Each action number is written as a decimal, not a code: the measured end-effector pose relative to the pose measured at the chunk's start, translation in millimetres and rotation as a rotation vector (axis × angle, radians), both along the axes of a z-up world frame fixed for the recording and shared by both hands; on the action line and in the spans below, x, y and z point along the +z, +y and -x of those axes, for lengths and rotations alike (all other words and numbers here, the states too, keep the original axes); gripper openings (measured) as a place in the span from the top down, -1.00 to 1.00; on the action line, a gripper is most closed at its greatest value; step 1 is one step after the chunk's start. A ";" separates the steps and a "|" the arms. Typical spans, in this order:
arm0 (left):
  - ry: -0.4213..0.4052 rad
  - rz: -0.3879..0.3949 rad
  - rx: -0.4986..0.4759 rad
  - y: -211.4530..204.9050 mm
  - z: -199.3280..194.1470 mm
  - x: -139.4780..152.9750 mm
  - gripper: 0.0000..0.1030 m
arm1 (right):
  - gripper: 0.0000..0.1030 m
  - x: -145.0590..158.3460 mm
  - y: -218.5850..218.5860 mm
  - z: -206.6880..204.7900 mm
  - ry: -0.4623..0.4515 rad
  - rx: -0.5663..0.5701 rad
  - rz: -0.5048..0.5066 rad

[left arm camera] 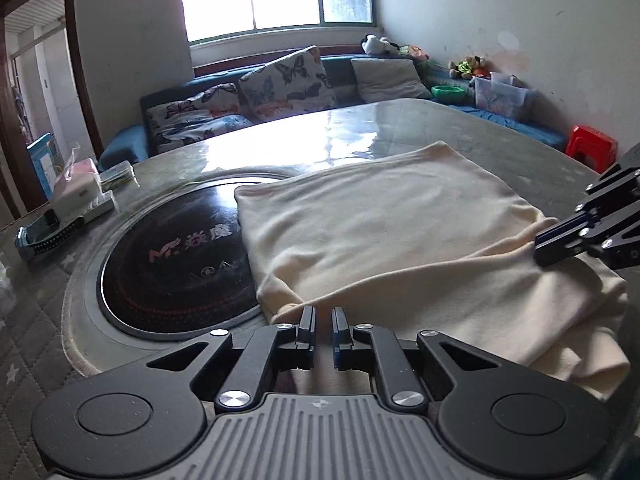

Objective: Fold clothes

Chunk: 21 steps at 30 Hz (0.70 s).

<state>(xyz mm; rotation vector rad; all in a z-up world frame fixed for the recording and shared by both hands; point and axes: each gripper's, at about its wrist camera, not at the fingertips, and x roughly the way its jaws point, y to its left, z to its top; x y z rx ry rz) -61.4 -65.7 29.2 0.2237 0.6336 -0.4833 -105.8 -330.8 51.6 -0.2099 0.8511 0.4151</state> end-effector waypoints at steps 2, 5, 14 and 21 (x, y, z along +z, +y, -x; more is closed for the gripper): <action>0.008 -0.002 0.006 0.1 -3.7 -4.4 0.80 | 0.88 0.8 -1.7 0.5 -0.012 -0.004 0.018; 0.013 -0.006 0.014 0.0 -6.7 -9.2 0.80 | 0.76 -0.7 -3.3 -1.7 -0.016 -0.001 0.042; 0.009 0.003 0.035 0.1 -4.4 -8.9 0.80 | 1.00 10.4 -4.5 -0.6 -0.098 -0.002 0.049; 0.004 -0.010 0.034 0.0 -3.3 -8.5 0.80 | 0.92 10.4 -13.9 -2.1 -0.062 -0.022 0.016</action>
